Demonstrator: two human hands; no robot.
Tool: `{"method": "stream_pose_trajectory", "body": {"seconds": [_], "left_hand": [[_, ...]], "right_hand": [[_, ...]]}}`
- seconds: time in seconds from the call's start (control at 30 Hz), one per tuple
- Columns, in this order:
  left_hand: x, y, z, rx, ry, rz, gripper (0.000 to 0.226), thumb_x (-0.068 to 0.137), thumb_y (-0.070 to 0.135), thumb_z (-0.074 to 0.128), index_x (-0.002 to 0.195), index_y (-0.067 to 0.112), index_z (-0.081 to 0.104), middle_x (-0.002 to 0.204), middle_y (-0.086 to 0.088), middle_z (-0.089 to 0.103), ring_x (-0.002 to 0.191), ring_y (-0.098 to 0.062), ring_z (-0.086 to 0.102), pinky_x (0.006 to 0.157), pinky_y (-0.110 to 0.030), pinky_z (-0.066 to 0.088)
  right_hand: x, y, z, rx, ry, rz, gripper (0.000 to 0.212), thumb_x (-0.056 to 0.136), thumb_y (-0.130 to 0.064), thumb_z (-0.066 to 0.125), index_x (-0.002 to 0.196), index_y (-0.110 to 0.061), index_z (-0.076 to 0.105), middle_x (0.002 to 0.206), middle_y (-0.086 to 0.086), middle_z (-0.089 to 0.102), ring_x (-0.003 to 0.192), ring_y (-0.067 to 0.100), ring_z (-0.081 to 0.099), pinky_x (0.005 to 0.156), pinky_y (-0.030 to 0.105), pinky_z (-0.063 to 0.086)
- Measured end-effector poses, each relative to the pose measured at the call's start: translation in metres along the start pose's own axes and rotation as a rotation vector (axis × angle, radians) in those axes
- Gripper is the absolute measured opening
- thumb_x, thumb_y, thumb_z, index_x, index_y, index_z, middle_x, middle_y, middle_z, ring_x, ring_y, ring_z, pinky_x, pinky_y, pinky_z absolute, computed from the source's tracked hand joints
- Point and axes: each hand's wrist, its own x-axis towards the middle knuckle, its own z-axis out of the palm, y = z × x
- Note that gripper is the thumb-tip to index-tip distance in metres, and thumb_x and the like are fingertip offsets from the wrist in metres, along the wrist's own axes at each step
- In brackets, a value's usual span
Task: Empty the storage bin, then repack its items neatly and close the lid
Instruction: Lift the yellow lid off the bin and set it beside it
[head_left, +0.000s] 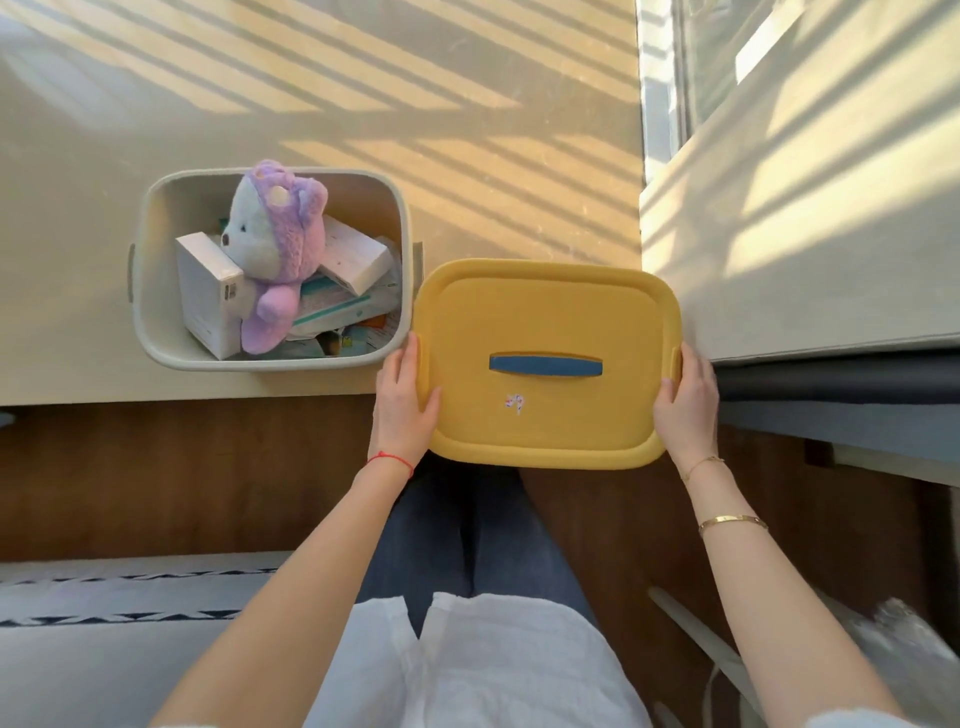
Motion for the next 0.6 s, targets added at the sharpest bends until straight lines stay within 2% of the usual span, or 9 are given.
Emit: {"method": "stream_pose_trajectory", "body": {"seconds": [0.2,0.3,0.5,0.6], "left_hand": [[0.027,-0.015,-0.008,0.025,0.064,0.013,0.075,0.090,0.016,0.060,0.151,0.015,0.016,0.145,-0.012,0.033,0.131,-0.025,0.033,0.107,-0.030,0.024],[0.051,-0.022,-0.014,0.047,0.098,0.006,0.075,0.090,0.017,0.059,0.151,0.015,0.016,0.145,-0.011,0.032,0.132,-0.025,0.032,0.106,-0.027,0.022],[0.083,-0.036,0.006,0.012,-0.005,-0.166,0.075,0.093,0.022,0.055,0.152,0.020,0.010,0.152,-0.009,0.024,0.137,-0.026,0.029,0.112,-0.043,0.026],[0.101,-0.047,0.016,0.011,-0.050,-0.190,0.075,0.093,0.021,0.054,0.152,0.020,0.008,0.153,-0.008,0.023,0.137,-0.027,0.029,0.112,-0.044,0.025]], "right_hand": [[0.020,-0.019,0.015,0.009,-0.023,-0.053,0.046,0.100,-0.014,0.042,0.145,-0.012,0.033,0.138,0.011,0.043,0.129,0.025,0.042,0.104,0.031,0.033],[0.040,-0.037,0.026,0.002,-0.013,-0.097,0.046,0.100,-0.014,0.042,0.144,-0.011,0.033,0.134,0.011,0.046,0.125,0.024,0.044,0.104,0.032,0.035],[0.087,-0.042,0.053,-0.068,-0.089,-0.090,0.047,0.098,-0.012,0.043,0.144,-0.010,0.033,0.135,0.012,0.046,0.127,0.027,0.043,0.108,0.036,0.035],[0.101,-0.040,0.073,-0.095,-0.111,-0.057,0.046,0.099,-0.013,0.044,0.144,-0.010,0.033,0.137,0.012,0.044,0.128,0.027,0.043,0.106,0.038,0.037]]}}
